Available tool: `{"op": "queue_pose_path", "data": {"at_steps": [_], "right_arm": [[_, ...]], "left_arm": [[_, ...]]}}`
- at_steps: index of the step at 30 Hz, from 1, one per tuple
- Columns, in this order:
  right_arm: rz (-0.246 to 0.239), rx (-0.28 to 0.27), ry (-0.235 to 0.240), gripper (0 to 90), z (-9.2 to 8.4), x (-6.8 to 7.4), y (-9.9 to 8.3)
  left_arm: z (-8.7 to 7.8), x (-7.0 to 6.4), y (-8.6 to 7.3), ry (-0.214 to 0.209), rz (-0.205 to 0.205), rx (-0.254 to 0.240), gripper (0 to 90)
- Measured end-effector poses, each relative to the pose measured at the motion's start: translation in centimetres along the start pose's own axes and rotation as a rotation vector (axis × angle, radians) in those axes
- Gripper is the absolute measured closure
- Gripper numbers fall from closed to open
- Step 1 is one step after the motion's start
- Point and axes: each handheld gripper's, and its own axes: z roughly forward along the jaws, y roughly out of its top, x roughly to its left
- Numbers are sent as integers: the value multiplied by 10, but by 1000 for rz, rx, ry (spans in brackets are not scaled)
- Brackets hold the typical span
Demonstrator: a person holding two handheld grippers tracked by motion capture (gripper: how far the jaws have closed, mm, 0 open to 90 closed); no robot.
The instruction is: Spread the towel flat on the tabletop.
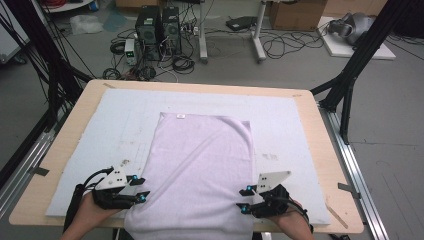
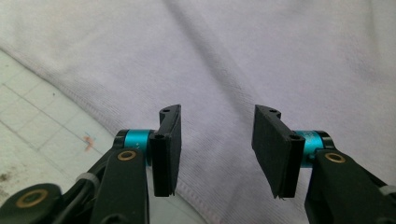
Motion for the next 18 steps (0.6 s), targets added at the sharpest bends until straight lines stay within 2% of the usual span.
{"op": "queue_pose_path", "data": {"at_steps": [3, 5, 9, 15, 18], "right_arm": [[41, -28, -44, 433, -3, -11, 4], [66, -52, -55, 407, -3, -19, 6], [84, -59, -99, 350, 0, -30, 9], [96, -62, -148, 316, 3, -46, 9], [118, -69, -163, 306, 2, -54, 7]], "left_arm": [[2, 8, 5, 12, -19, -19, 500], [5, 13, 9, 21, -30, -28, 487], [11, 21, 16, 26, -61, -53, 456], [22, 32, 22, 43, -89, -52, 418], [26, 37, 24, 62, -88, -49, 409]]}}
